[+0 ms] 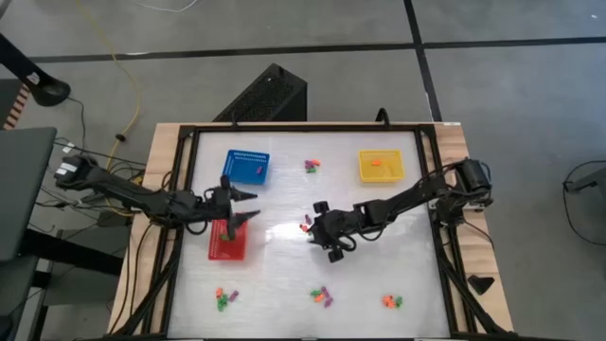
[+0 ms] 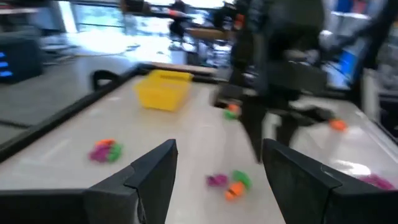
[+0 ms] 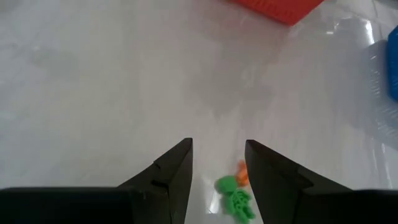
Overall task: Sort Halloween decoration
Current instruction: Put the green skeleton toy into the red bin
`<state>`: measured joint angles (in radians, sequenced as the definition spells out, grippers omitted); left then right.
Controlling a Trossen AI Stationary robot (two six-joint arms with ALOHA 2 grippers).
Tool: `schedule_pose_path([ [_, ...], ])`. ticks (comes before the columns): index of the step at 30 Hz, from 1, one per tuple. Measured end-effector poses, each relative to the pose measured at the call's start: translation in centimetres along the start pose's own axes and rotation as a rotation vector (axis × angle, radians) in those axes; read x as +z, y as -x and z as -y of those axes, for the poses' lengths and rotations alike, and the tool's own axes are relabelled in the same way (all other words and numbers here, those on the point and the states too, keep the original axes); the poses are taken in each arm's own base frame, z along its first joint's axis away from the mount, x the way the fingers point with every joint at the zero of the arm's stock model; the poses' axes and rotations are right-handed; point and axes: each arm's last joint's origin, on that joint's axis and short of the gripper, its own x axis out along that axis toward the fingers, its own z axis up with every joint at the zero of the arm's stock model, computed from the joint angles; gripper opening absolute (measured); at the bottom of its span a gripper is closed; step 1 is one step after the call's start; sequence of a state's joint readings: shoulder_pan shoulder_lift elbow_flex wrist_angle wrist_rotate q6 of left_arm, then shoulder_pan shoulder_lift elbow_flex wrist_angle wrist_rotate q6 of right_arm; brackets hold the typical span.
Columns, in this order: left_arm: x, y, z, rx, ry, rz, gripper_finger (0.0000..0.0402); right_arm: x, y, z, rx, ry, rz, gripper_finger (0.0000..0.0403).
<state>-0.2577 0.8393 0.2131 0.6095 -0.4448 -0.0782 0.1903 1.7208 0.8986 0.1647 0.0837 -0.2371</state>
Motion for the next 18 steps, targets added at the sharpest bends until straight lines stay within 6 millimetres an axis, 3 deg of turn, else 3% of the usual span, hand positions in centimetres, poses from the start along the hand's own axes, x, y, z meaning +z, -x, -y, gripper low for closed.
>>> schedule_pose_path([
  [9,-0.6,-0.8,0.6,-0.081,0.082,-0.007,0.0226,-1.0,-0.1,1.4,0.011,-0.029,-0.066,0.0178],
  [18,-0.2,-1.1,0.8,-0.102,0.06,0.048,0.0226,-1.1,-0.1,1.8,0.026,-0.032,-0.062,0.0173],
])
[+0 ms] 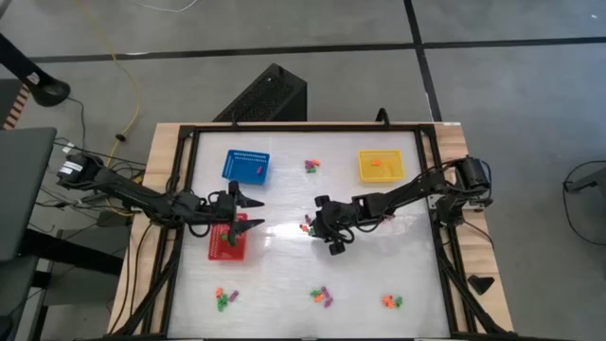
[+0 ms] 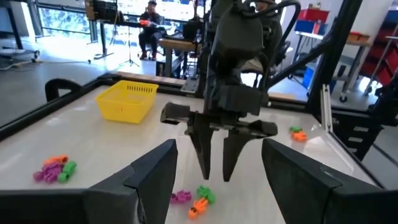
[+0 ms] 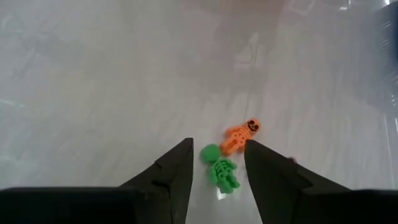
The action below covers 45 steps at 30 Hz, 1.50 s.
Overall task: Sort Halloween decoration
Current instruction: Put the green skeleton toy into the red bin
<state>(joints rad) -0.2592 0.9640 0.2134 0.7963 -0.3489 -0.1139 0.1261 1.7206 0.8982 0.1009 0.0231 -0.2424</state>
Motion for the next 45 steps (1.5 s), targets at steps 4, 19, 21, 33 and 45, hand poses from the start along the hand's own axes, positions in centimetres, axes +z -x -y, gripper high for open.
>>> schedule_pose_path([
  [4,0.0,0.0,0.0,0.0,0.001,0.002,0.0226,-0.1,0.0,0.2,-0.003,-0.004,-0.002,0.0164],
  [19,0.1,0.0,0.0,0.0,0.002,0.006,0.0226,-1.4,-1.8,0.0,0.007,-0.029,-0.033,0.0146],
  [21,0.1,0.0,0.0,0.001,0.003,0.006,0.0226,-2.0,-2.9,0.2,-0.007,-0.01,-0.036,0.015],
  [33,0.0,0.0,0.0,0.001,-0.003,0.003,0.0226,-2.6,-3.0,0.8,-0.011,-0.002,-0.073,0.0129],
  [45,0.0,0.0,0.0,0.002,-0.004,0.0,0.0226,2.3,1.6,1.5,-0.078,-0.012,0.229,0.0057],
])
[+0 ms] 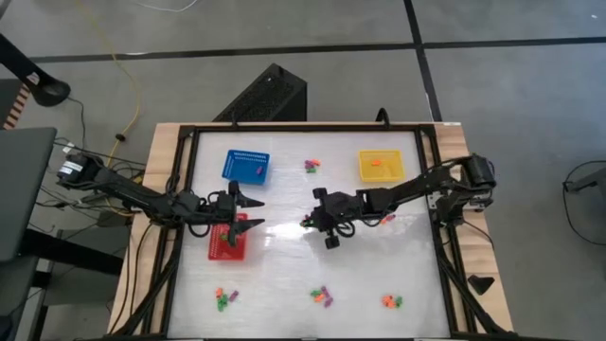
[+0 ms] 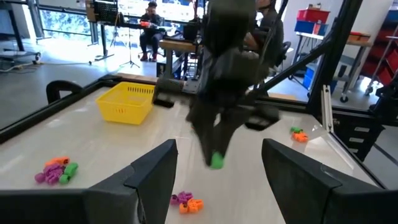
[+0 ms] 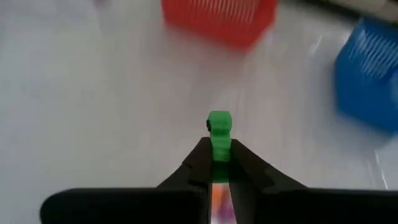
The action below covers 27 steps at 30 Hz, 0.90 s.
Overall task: Sort Halloween decoration
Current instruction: Put the green skeleton toy into the red bin
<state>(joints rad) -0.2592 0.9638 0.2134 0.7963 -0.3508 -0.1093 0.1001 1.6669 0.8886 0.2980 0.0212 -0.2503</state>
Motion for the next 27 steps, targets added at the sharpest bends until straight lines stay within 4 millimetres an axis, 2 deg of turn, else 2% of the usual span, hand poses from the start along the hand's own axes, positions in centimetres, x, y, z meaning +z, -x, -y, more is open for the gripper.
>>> schedule_pose_path([
  [3,0.0,0.0,0.0,0.007,0.001,0.004,0.0226,1.3,-0.6,-0.2,-0.012,-0.011,0.178,0.0057],
  [5,0.1,0.0,-0.1,0.036,0.002,0.012,0.0226,1.6,-2.1,-0.4,0.005,-0.007,0.248,0.0057],
  [8,0.2,0.0,-0.3,0.105,0.007,0.03,0.0226,1.9,-5.3,-0.5,0.007,-0.012,0.27,0.0057],
  [12,0.4,0.1,-0.6,0.215,0.013,0.055,0.0226,3.3,-9.9,-0.3,0.031,-0.032,0.276,0.0057],
  [17,1.1,1.1,-1.3,0.449,0.051,0.093,0.0226,5.2,-14.5,0.1,0.034,-0.026,0.255,0.0063],
  [23,2.4,3.3,-1.0,0.392,0.024,0.09,0.0226,7.0,-17.5,0.9,0.03,-0.067,0.243,0.0068],
  [27,2.9,4.2,-1.0,0.346,0.028,0.094,0.0226,7.6,-17.9,1.6,0.024,-0.095,0.234,0.0073],
])
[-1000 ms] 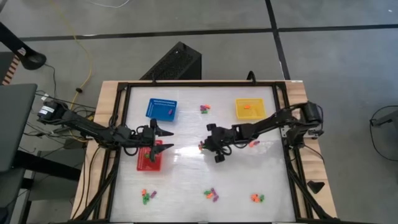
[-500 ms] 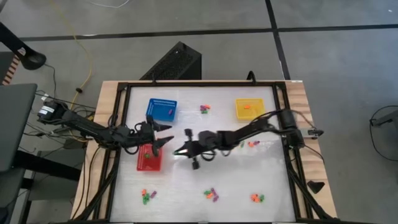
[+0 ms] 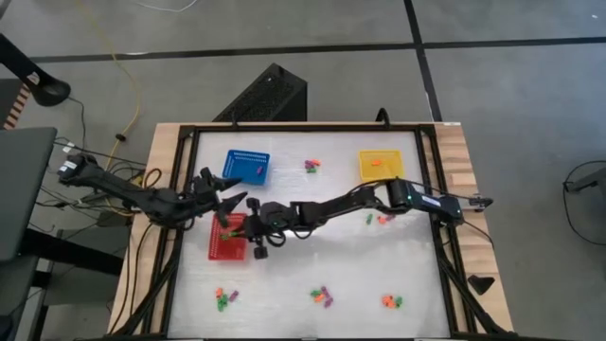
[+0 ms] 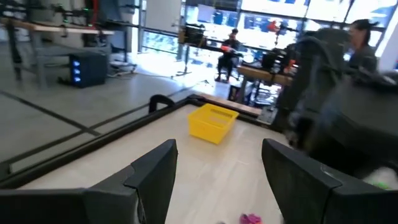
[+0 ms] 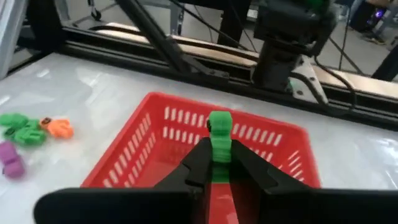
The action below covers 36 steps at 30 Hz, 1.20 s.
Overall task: Sort Halloween decoration
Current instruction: Put the green skeleton toy into the red bin, then put the violet skeleton toy into the blue bin
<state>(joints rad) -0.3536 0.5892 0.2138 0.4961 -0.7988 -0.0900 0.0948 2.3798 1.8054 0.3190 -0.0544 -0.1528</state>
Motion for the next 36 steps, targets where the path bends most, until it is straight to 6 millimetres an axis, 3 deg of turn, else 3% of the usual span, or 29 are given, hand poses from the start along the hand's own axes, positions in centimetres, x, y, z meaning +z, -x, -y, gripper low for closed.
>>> schedule_pose_path([
  [4,0.1,0.2,0.0,-0.05,-0.027,-0.006,0.0226,0.3,0.3,0.8,-0.009,-0.009,-0.027,0.0109],
  [10,0.1,0.2,0.0,-0.061,-0.046,-0.006,0.0226,1.4,0.9,1.2,-0.016,-0.044,-0.024,0.0208],
  [14,0.0,0.2,0.0,-0.061,-0.044,-0.008,0.0226,2.3,2.8,1.2,0.016,0.021,-0.198,0.0258],
  [19,-0.5,0.1,0.0,-0.057,-0.05,-0.046,0.0226,5.6,9.2,1.6,0.069,0.016,-0.535,0.0269],
  [26,-0.7,0.1,0.0,-0.054,-0.068,-0.067,0.0226,5.7,18.7,-0.2,0.048,-0.228,-1.156,0.027],
  [30,-0.8,0.1,0.0,-0.054,-0.07,-0.07,0.0226,4.7,23.3,-2.8,-0.066,-0.248,-1.229,0.027],
  [36,-0.8,0.1,0.0,-0.054,-0.078,-0.071,0.0226,-0.1,29.3,-4.7,-0.21,-0.394,-1.129,0.027],
])
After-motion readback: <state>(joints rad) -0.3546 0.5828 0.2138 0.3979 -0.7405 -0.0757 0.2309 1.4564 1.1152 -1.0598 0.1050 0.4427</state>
